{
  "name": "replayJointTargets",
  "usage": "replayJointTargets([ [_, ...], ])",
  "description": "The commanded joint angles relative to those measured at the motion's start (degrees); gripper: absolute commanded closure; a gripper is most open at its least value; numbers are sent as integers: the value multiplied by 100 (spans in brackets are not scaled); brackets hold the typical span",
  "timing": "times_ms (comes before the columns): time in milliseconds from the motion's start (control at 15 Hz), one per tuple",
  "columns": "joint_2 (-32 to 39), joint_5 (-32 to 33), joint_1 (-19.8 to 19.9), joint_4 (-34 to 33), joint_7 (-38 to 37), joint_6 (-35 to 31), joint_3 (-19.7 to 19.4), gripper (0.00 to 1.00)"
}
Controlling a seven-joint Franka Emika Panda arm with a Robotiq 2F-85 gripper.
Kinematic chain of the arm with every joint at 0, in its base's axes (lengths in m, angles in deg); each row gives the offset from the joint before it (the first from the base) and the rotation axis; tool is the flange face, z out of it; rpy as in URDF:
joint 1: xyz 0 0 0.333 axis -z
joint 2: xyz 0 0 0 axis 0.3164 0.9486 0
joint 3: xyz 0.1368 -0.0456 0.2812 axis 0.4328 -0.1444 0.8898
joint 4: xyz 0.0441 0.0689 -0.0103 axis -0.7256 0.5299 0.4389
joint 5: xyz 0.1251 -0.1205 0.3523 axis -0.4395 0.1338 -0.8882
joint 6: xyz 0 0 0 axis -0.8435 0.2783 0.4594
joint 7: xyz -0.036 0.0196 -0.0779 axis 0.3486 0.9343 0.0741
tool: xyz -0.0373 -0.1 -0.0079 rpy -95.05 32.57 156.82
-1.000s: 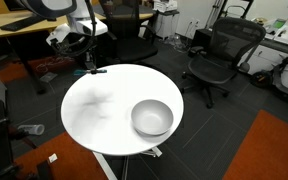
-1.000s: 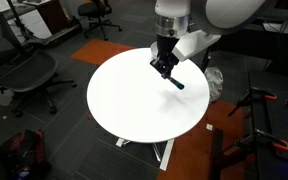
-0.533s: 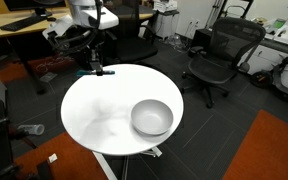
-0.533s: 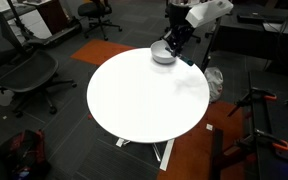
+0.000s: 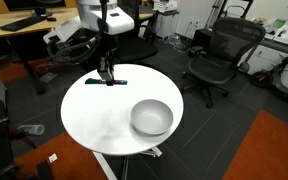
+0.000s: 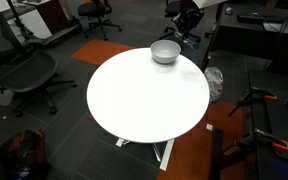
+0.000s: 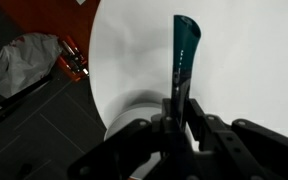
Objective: Put the marker on top of the book
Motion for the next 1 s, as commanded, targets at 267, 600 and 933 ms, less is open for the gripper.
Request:
replayJointTargets([
  [267,288,50,347,-504,141,155,-194,95],
  [600,313,0,339,-459,104,19,-197,81],
  [933,501,27,371,-618,100,-153,-239,95],
])
